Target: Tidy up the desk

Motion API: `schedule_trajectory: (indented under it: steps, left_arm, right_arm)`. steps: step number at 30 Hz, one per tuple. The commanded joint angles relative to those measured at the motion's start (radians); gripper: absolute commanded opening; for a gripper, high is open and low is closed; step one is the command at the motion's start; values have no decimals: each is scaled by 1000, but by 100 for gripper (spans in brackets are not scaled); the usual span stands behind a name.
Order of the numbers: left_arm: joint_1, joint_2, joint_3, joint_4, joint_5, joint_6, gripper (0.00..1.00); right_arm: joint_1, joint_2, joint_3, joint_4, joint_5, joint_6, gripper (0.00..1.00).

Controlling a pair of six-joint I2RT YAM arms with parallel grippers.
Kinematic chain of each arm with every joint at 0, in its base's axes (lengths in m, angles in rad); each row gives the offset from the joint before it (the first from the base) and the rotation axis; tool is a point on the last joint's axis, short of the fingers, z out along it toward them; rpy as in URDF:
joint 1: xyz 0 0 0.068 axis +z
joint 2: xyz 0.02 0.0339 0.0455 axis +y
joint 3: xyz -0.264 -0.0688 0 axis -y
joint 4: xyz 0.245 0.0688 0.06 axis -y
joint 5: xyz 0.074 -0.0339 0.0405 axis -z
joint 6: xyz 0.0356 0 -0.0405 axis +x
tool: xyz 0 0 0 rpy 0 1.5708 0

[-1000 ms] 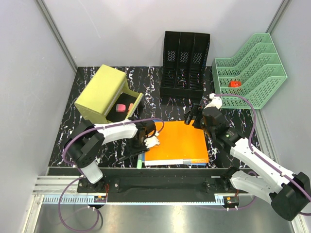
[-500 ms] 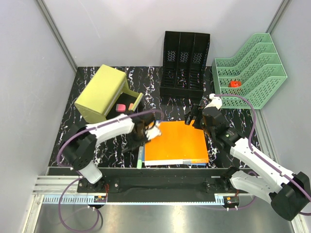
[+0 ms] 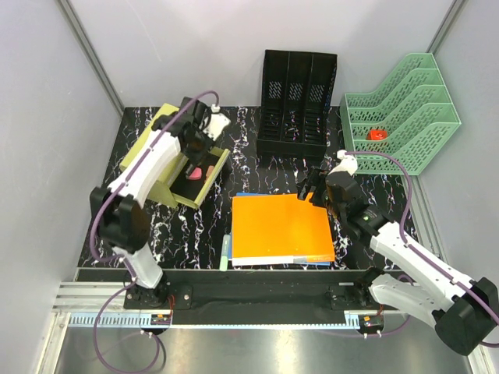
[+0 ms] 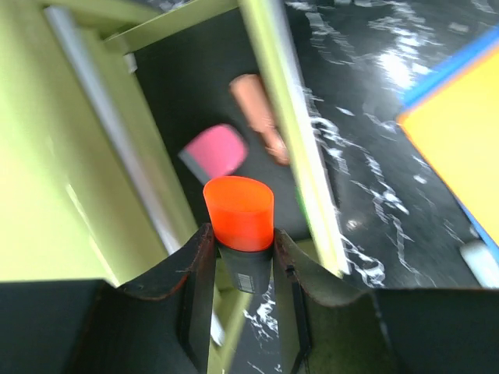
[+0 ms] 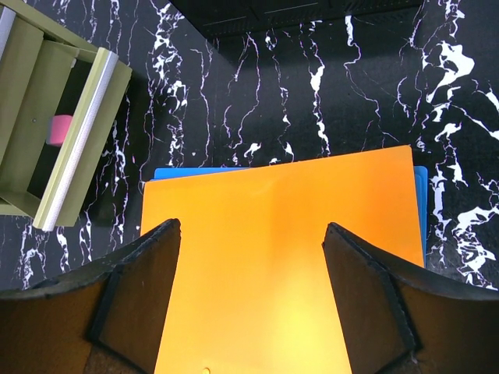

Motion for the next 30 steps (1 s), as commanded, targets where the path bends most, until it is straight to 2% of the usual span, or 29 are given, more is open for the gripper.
schedule_trajectory:
  steps: [1, 10, 11, 12, 14, 16, 18, 20, 24, 27, 30]
  left_arm:
    - [72, 128, 113, -7, 47, -46, 0]
    - [89, 211, 152, 30, 68, -77, 0]
    - [89, 217, 152, 30, 65, -80, 2]
    - [89, 223, 153, 34, 63, -81, 7]
    - [89, 234, 152, 37, 62, -89, 42]
    - [89, 226, 146, 37, 63, -92, 57]
    - [87, 212, 127, 37, 68, -89, 62]
    - [86, 177, 111, 37, 77, -89, 81]
    - [60, 35, -1, 17, 112, -61, 82]
    - [-31, -111, -142, -33, 149, -14, 82]
    - [-167, -235, -295, -81, 142, -14, 83]
  right_arm:
    - [-7, -27, 13, 13, 20, 6, 82]
    - [-7, -19, 32, 7, 17, 5, 81]
    - [-7, -18, 33, 7, 17, 6, 81]
    - [-7, -15, 35, 7, 17, 6, 82]
    - [-8, -12, 38, 7, 17, 6, 81]
    - [-7, -7, 42, 7, 17, 3, 81]
    - [-7, -5, 44, 3, 20, 3, 82]
    - [-7, -7, 41, 2, 23, -1, 82]
    - [-7, -5, 36, 2, 29, -1, 82]
    - [-7, -4, 33, 3, 35, -4, 82]
    - [-8, 4, 33, 3, 39, -6, 82]
